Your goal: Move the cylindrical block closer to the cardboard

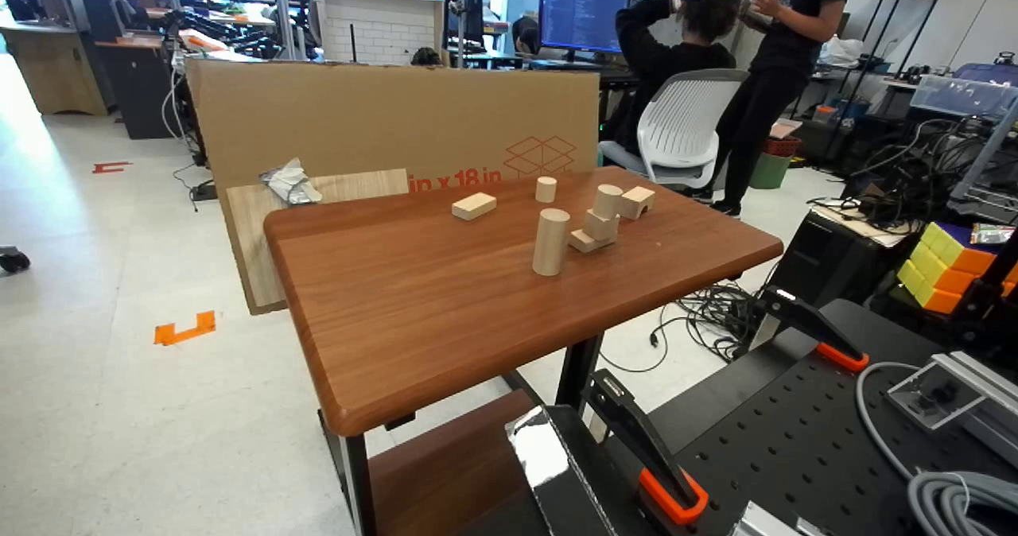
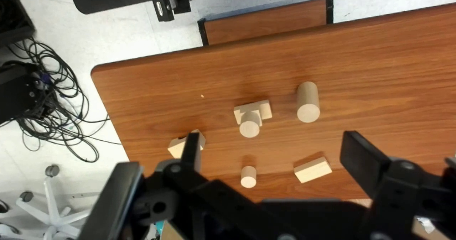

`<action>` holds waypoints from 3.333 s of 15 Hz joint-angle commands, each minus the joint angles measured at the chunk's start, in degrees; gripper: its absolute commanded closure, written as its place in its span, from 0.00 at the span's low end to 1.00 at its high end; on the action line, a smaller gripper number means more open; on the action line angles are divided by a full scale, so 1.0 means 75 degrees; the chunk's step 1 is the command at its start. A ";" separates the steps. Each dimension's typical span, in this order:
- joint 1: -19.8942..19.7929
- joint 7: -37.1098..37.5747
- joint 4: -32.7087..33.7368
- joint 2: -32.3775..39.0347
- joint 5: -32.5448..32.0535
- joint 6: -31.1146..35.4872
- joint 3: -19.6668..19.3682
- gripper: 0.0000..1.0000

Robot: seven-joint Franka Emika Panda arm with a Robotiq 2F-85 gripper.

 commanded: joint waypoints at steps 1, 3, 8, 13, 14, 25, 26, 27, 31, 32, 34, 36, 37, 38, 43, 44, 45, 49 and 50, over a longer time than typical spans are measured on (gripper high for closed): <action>0.0102 -0.0047 0.0900 0.1528 -0.0374 0.0503 0.0049 0.00; 0.0225 -0.0122 0.1258 0.2166 -0.0580 0.0728 0.0034 0.00; 0.0692 -0.0316 0.2168 0.3542 -0.0897 0.0978 -0.0091 0.00; 0.1068 -0.0758 0.2904 0.4617 -0.0776 0.1035 -0.0302 0.00; 0.1126 -0.0784 0.3016 0.4779 -0.0781 0.1026 -0.0348 0.00; 0.1342 -0.1165 0.3780 0.6227 -0.0207 0.0585 -0.0651 0.00; 0.1317 -0.1233 0.3802 0.6305 -0.0096 0.0554 -0.0652 0.00; 0.1273 -0.1365 0.3871 0.6413 0.0070 0.0450 -0.0644 0.00; 0.1221 -0.1605 0.4008 0.6649 0.0519 0.0137 -0.0724 0.00; 0.1210 -0.1656 0.4048 0.6679 0.0602 0.0041 -0.0741 0.00; 0.1189 -0.1721 0.4096 0.6694 0.0716 -0.0103 -0.0797 0.00; 0.1123 -0.1818 0.4049 0.6608 0.0778 -0.0255 -0.0859 0.00; 0.1097 -0.1858 0.4061 0.6610 0.0790 -0.0301 -0.0883 0.00; 0.1078 -0.1876 0.4059 0.6584 0.0795 -0.0369 -0.0910 0.00; 0.1073 -0.1989 0.4145 0.6680 0.0799 -0.0498 -0.1008 0.00; 0.1105 -0.1961 0.4168 0.6701 0.0772 -0.0503 -0.1012 0.00; 0.1122 -0.1952 0.4187 0.6725 0.0754 -0.0511 -0.1012 0.25; 0.1186 -0.1907 0.4192 0.6709 0.0731 -0.0506 -0.0995 0.50; 0.1203 -0.1896 0.4200 0.6694 0.0732 -0.0511 -0.0989 0.58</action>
